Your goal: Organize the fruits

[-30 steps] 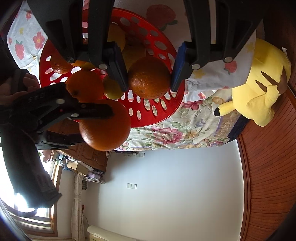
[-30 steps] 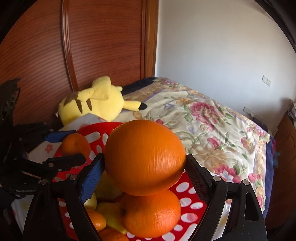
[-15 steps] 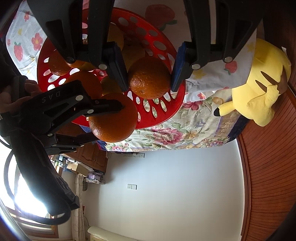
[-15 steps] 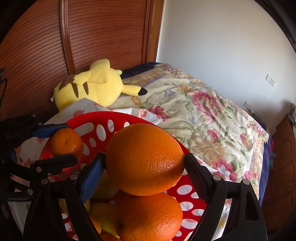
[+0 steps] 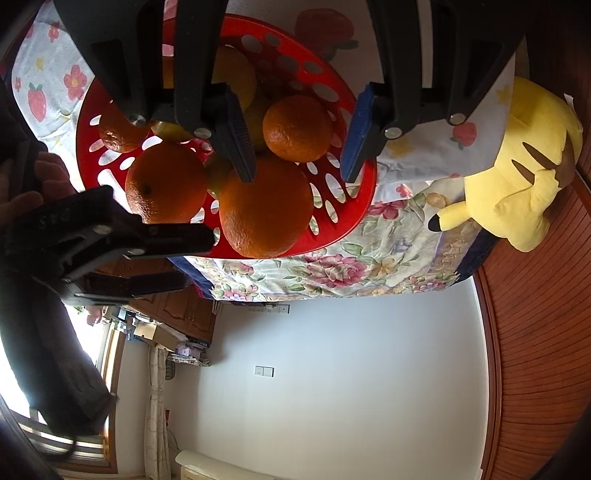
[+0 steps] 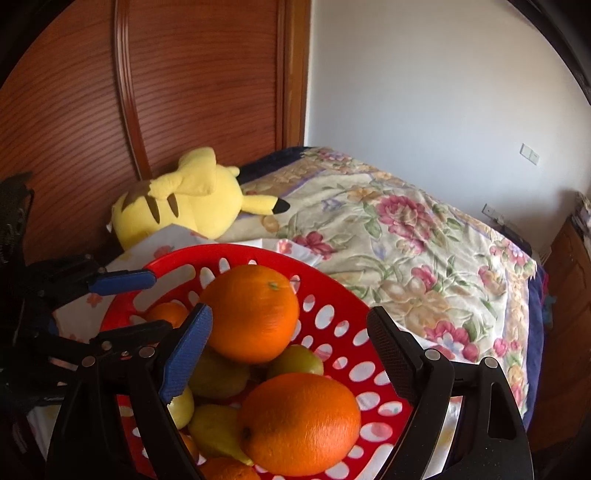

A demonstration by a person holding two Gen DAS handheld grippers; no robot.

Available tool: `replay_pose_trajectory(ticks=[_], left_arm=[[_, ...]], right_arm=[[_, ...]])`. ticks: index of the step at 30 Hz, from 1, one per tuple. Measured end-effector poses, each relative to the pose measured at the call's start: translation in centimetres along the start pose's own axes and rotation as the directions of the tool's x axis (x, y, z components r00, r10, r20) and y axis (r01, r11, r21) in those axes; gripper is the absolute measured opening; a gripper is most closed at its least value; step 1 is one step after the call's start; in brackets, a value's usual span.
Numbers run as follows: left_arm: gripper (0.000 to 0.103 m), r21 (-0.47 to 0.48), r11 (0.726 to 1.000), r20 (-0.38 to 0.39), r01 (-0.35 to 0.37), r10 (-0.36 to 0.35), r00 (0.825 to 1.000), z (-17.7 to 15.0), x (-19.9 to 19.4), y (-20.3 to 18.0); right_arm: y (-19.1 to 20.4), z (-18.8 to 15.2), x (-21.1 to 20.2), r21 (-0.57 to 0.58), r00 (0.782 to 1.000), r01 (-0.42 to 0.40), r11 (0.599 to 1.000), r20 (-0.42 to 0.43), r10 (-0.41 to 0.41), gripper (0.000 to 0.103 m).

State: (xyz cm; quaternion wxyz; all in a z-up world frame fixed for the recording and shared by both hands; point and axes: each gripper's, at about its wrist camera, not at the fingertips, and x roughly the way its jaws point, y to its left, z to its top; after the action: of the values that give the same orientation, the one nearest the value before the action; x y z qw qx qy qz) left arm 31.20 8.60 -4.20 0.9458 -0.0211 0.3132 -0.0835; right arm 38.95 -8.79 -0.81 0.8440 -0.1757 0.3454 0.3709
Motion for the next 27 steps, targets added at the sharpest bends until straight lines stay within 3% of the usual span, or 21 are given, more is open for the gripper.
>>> replay_pose_trajectory(ticks=[13, 20, 27], left_arm=[[0.051, 0.032, 0.999, 0.038, -0.028, 0.027, 0.999, 0.4, -3.9, -2.4], [0.058, 0.054, 0.998, 0.064, -0.038, 0.035, 0.997, 0.1, -7.3, -4.4], [0.071, 0.076, 0.996, 0.121, -0.050, 0.041, 0.992, -0.3, -11.1, -6.5]], right_arm=[[0.1, -3.6, -6.4, 0.117, 0.991, 0.059, 0.991, 0.111, -0.072, 0.087], [0.8, -5.8, -10.6, 0.179, 0.979, 0.097, 0.979, 0.159, -0.126, 0.087], [1.8, -8.1, -14.7, 0.246, 0.961, 0.127, 0.961, 0.208, -0.180, 0.088]])
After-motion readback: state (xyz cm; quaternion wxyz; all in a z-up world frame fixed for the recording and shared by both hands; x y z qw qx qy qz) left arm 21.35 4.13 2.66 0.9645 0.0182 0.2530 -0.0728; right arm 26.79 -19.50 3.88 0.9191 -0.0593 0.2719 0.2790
